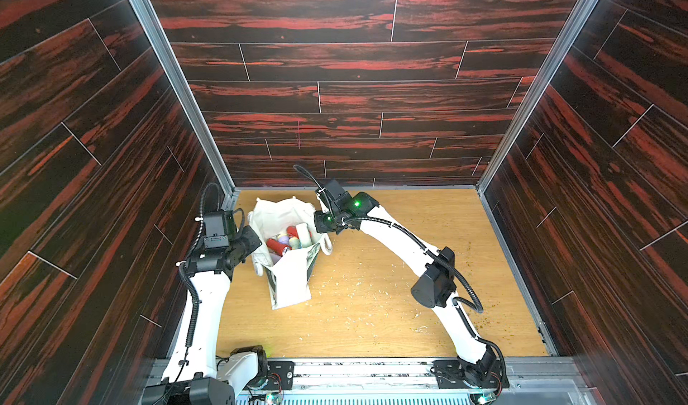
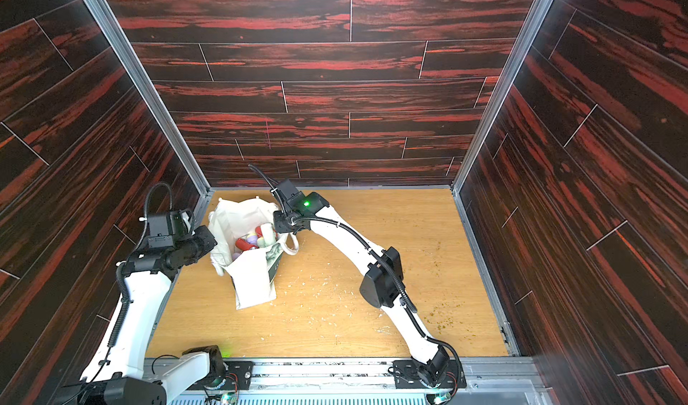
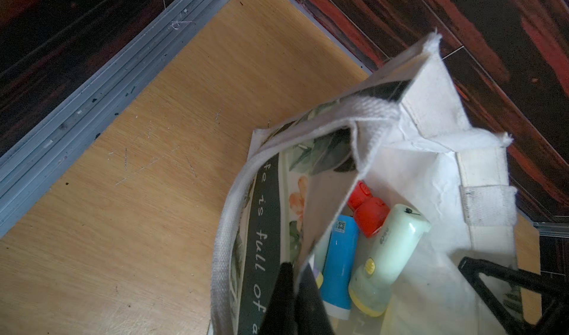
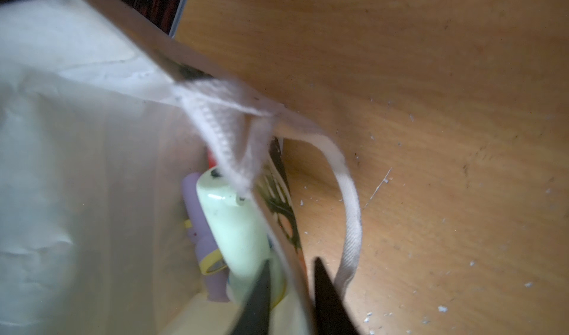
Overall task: Put the flashlights into the tote bags
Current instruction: Move the canvas bag to the center of the board.
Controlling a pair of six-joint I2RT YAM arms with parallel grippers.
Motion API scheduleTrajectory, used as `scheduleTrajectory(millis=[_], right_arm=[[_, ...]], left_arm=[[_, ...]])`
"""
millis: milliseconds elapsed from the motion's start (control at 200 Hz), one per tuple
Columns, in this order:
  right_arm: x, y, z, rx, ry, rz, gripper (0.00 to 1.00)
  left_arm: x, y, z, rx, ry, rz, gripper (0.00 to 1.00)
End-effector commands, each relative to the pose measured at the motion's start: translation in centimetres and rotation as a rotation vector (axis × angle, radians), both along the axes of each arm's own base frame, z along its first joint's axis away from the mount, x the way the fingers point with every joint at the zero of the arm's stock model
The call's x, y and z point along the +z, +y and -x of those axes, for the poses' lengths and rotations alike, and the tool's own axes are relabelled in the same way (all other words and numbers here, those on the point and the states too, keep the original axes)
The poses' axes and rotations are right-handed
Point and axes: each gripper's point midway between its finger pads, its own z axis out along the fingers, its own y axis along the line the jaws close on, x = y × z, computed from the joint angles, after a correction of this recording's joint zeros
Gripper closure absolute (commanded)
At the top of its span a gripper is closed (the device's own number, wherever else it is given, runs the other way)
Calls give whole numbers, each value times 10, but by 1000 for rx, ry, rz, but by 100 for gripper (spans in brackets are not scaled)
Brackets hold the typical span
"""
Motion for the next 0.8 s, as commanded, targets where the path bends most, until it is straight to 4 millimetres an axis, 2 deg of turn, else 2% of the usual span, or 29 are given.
scheduleTrajectory(millis=[0, 30, 115, 225, 356, 551, 797], right_arm=[[-13, 0, -4, -16, 19, 16, 95], [-10, 0, -4, -17, 12, 13, 100], [4, 0, -6, -12, -16, -5, 100], [32, -6, -9, -11, -84, -27, 100], [61, -22, -11, -30, -162, -17, 100], [78, -65, -15, -83, -210, 29, 100], [97, -146, -23, -204, -226, -6, 100]], left_arm=[[-13, -2, 11, -6, 82, -1, 100], [-12, -2, 11, -6, 83, -1, 100], [-11, 3, 13, 12, 100, -33, 100], [-2, 6, 14, 26, 121, -114, 100], [12, -11, 3, -17, 121, -190, 100], [24, -50, -25, -85, 92, -195, 100], [36, -108, -64, -185, 69, -209, 100]])
